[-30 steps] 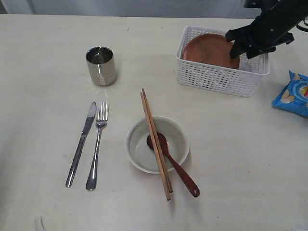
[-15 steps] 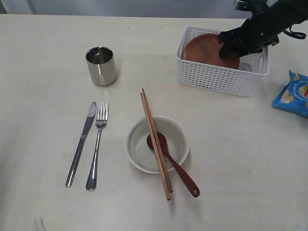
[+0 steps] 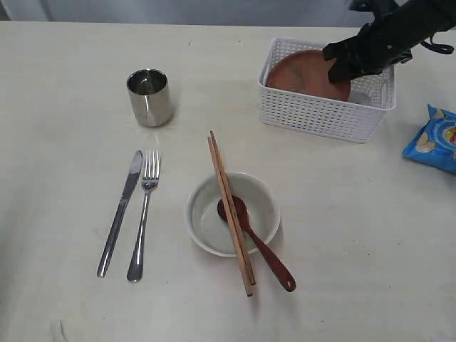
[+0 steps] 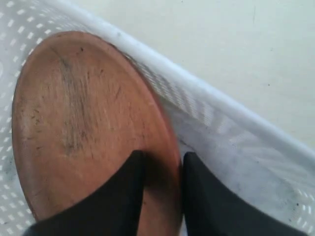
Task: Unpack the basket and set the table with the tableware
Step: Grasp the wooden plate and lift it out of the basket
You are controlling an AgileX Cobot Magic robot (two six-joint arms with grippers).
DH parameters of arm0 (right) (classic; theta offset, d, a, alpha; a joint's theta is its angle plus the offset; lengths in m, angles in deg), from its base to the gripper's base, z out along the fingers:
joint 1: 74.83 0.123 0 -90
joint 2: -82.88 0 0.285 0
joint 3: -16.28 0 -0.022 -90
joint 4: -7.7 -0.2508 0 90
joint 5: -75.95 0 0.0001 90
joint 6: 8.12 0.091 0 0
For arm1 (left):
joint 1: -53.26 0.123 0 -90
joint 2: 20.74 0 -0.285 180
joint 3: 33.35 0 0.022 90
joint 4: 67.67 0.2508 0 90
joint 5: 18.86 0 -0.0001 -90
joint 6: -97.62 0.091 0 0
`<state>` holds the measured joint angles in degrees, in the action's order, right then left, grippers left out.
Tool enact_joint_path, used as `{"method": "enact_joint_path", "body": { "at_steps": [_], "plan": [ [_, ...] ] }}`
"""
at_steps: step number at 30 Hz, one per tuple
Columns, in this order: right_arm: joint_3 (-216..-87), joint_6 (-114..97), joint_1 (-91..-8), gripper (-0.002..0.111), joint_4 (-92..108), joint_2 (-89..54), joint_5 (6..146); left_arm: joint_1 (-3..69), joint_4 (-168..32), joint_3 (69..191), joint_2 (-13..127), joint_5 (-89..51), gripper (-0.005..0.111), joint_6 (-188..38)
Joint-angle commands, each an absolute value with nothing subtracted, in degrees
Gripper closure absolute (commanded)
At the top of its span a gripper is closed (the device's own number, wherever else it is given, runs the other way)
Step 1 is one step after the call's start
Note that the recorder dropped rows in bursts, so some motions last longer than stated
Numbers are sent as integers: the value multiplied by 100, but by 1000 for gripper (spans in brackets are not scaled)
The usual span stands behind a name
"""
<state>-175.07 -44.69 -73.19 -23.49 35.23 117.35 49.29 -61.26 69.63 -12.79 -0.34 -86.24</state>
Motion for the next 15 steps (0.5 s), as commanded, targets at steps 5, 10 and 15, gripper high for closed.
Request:
{"method": "enact_joint_path", "body": {
  "at_steps": [5, 10, 15],
  "plan": [
    [-17513, -4738, -7321, 109, -2176, 3079, 11712, 4940, -6189, 6943, -1295, -37, 107, -8624],
    [-17513, -4695, -7321, 109, -2165, 2595, 11825, 4940, -6189, 6943, -1295, -37, 107, -8624],
    [-17513, -4542, -7321, 109, -2200, 2082, 11898, 4940, -6189, 6943, -1295, -37, 107, -8624]
  ]
}}
